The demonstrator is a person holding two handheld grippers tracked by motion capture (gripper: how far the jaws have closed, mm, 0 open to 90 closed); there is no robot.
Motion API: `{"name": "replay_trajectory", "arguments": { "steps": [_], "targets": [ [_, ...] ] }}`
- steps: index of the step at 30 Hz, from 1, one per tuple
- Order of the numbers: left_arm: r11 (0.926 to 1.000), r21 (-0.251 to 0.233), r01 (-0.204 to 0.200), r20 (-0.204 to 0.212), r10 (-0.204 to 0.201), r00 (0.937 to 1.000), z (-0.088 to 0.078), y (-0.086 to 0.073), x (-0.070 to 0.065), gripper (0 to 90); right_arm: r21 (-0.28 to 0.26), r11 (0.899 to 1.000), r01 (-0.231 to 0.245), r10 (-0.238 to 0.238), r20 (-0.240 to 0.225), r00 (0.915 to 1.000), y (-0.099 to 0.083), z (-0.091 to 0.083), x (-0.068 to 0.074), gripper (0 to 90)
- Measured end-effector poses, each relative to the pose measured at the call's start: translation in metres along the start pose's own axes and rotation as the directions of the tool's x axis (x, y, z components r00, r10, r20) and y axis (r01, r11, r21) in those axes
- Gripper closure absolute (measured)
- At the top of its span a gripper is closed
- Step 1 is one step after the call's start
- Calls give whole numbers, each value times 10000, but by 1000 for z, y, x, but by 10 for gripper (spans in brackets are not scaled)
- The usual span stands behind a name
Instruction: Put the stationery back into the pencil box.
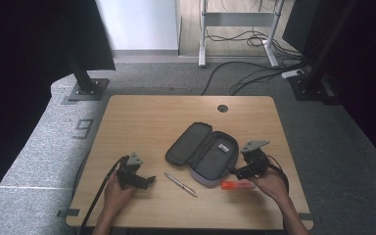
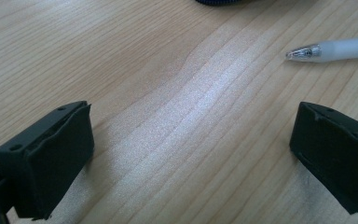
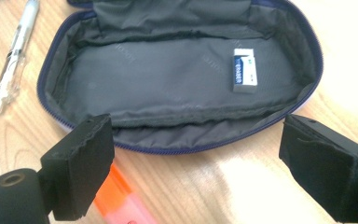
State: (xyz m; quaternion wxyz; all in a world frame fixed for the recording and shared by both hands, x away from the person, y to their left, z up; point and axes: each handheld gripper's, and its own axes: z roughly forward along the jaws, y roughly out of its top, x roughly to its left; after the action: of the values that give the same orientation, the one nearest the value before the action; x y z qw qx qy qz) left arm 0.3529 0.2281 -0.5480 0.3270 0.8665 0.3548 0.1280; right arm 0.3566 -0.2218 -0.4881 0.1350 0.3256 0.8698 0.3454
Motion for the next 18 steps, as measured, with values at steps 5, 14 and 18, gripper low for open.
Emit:
{"name": "replay_trajectory", "arguments": {
  "steps": [5, 14, 18],
  "targets": [
    [10000, 0, -1, 1, 1, 10000, 0, 0, 0, 0, 38, 9999, 118, -118, -122, 9999, -7, 0, 5, 110],
    [10000, -1, -2, -1, 2, 10000, 0, 0, 0, 0, 126, 9996, 253, -248, -404, 9989, -21, -1, 13, 175],
    [10000, -2, -2, 10, 2, 10000, 0, 0, 0, 0, 126, 9995, 295, -286, -673, 9973, -29, -1, 17, 202]
  ]
}}
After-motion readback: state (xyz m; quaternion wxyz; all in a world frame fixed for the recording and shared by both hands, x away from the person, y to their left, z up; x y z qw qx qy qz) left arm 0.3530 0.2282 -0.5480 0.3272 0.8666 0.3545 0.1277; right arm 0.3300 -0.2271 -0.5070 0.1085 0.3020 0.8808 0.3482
